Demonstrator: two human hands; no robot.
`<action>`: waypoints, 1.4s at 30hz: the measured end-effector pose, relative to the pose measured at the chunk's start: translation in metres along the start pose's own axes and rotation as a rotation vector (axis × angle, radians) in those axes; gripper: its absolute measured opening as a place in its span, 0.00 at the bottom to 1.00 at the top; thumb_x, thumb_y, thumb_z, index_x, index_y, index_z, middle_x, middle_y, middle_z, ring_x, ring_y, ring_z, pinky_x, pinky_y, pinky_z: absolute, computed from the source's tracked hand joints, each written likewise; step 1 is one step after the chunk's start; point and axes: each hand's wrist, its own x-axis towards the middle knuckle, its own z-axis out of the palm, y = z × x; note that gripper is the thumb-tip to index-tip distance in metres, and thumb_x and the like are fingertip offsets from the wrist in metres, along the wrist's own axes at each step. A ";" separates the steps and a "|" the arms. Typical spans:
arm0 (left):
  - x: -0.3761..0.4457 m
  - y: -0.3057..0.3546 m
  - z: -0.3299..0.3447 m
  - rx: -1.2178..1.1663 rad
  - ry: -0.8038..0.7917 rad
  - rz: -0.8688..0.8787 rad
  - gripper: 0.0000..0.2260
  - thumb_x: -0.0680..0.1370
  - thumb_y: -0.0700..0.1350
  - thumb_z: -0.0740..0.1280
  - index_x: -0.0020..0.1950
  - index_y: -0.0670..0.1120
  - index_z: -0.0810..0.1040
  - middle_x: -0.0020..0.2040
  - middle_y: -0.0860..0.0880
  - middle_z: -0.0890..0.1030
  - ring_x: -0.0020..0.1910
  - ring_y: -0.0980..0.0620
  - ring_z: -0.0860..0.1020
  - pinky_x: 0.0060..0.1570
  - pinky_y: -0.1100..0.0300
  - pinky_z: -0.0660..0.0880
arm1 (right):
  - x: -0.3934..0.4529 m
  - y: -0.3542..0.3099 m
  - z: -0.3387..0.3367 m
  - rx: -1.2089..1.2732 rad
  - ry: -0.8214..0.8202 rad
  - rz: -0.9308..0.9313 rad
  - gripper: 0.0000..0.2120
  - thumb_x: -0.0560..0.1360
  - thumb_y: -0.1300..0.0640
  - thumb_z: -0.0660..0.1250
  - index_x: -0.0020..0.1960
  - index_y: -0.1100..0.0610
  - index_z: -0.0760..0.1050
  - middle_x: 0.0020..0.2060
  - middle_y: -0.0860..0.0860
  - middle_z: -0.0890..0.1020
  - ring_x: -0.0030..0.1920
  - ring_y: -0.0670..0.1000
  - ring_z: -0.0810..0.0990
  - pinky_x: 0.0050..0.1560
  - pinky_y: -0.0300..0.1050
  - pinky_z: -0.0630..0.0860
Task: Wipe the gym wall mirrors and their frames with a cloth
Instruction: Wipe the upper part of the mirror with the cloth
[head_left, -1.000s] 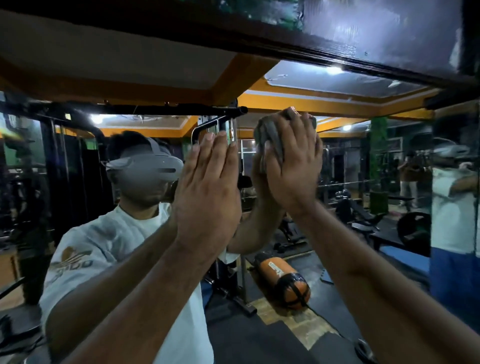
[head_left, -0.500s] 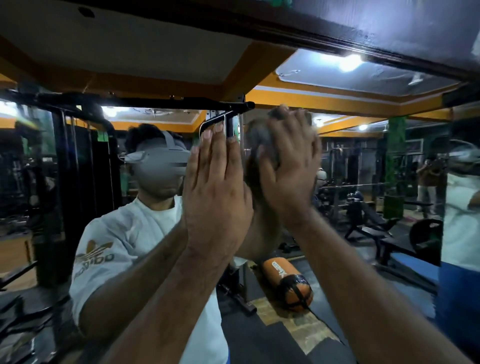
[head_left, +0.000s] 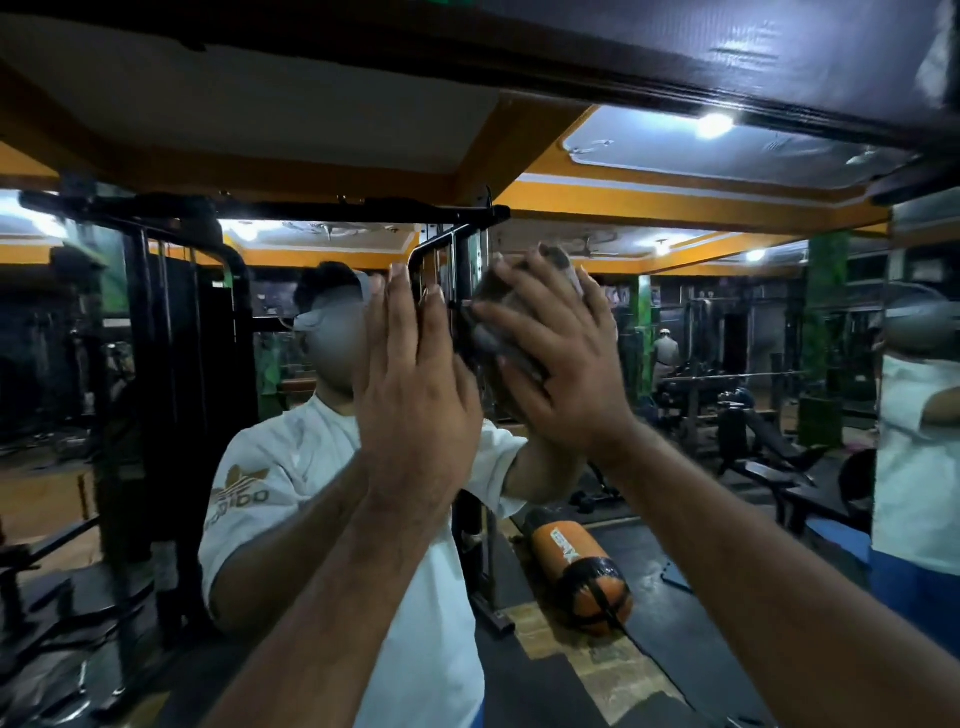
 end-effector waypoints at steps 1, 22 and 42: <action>-0.005 0.007 0.003 -0.006 0.002 -0.007 0.24 0.81 0.44 0.59 0.77 0.40 0.67 0.81 0.38 0.59 0.81 0.41 0.55 0.80 0.48 0.47 | -0.010 0.012 -0.008 0.002 -0.020 -0.026 0.21 0.80 0.48 0.64 0.71 0.49 0.77 0.76 0.52 0.72 0.81 0.54 0.63 0.79 0.60 0.53; -0.045 0.058 0.037 0.005 -0.079 0.057 0.27 0.81 0.45 0.63 0.79 0.40 0.64 0.81 0.39 0.59 0.82 0.42 0.54 0.80 0.45 0.51 | -0.049 0.034 -0.018 0.031 0.154 0.378 0.25 0.78 0.45 0.62 0.73 0.51 0.77 0.77 0.53 0.71 0.81 0.58 0.61 0.80 0.66 0.51; 0.001 0.086 0.058 -0.006 -0.010 0.125 0.26 0.81 0.46 0.57 0.78 0.38 0.65 0.80 0.38 0.63 0.80 0.41 0.58 0.79 0.43 0.56 | 0.026 0.106 -0.040 -0.026 0.191 0.454 0.26 0.76 0.51 0.63 0.75 0.48 0.73 0.79 0.50 0.69 0.82 0.55 0.58 0.80 0.65 0.52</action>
